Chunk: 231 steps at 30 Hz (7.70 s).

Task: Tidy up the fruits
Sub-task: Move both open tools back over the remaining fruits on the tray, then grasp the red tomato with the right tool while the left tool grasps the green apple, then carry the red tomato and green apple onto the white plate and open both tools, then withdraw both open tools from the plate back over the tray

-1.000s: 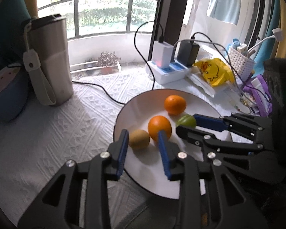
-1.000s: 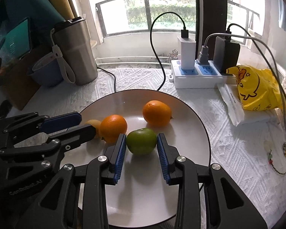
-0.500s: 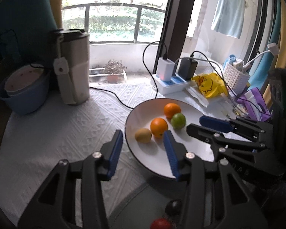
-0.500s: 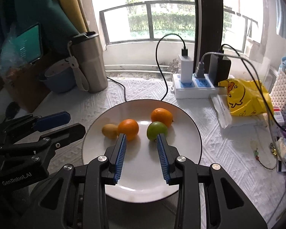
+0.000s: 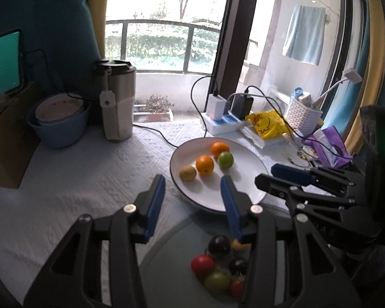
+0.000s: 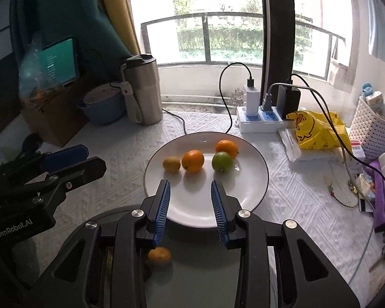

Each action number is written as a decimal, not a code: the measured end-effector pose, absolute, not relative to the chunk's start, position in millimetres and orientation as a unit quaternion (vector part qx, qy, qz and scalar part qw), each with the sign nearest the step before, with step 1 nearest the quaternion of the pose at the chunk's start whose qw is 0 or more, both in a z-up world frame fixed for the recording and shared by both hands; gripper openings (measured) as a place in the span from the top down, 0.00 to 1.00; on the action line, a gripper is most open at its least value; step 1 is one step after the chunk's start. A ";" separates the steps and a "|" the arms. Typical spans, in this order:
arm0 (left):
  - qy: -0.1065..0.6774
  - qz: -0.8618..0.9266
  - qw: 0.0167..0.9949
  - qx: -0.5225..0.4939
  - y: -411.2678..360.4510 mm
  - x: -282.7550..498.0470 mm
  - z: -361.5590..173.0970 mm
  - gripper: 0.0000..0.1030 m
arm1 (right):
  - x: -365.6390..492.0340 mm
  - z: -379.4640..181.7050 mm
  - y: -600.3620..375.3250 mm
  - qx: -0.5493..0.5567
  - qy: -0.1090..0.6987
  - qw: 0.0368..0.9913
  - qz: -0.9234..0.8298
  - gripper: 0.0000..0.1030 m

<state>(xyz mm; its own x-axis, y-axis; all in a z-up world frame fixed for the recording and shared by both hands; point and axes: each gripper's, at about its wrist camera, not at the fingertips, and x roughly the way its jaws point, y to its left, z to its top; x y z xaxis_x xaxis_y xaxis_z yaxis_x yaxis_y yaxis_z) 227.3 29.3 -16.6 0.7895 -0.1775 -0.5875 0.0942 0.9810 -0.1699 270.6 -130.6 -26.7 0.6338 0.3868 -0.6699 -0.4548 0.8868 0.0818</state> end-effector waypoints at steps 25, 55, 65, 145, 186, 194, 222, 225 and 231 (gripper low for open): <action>0.302 -0.062 0.948 -0.082 43.0 128.2 -23.9 0.54 | 178.6 -29.3 -121.7 -0.063 0.352 0.900 0.249 0.66; 0.373 -0.051 0.920 -0.104 48.6 123.5 -85.3 0.41 | 180.4 -97.8 -97.0 -0.079 0.432 0.850 0.290 0.69; 0.392 -0.075 0.914 -0.078 16.9 151.7 -88.2 0.41 | 188.2 -91.1 -123.1 -0.064 0.426 0.855 0.287 0.70; 0.364 -0.110 0.923 -0.053 4.3 300.4 -55.2 0.72 | 329.5 -41.7 -177.5 -0.051 0.368 0.900 0.227 0.69; 0.347 -0.105 0.929 -0.082 17.1 279.9 -38.9 0.57 | 324.9 -41.0 -165.4 -0.049 0.366 0.905 0.211 0.69; 0.323 -0.100 0.937 -0.081 21.2 247.3 -21.2 0.57 | 291.2 -22.2 -161.8 -0.052 0.348 0.911 0.216 0.69; 0.313 -0.092 0.940 -0.096 33.4 152.4 -29.8 0.56 | 199.6 -23.1 -149.2 -0.059 0.348 0.906 0.233 0.64; 0.321 -0.091 0.937 -0.099 33.7 146.6 -39.1 0.56 | 193.5 -33.8 -147.1 -0.060 0.360 0.901 0.235 0.64; 0.337 -0.088 0.931 -0.107 37.6 141.3 -58.2 0.55 | 185.9 -58.4 -140.4 -0.059 0.385 0.889 0.241 0.64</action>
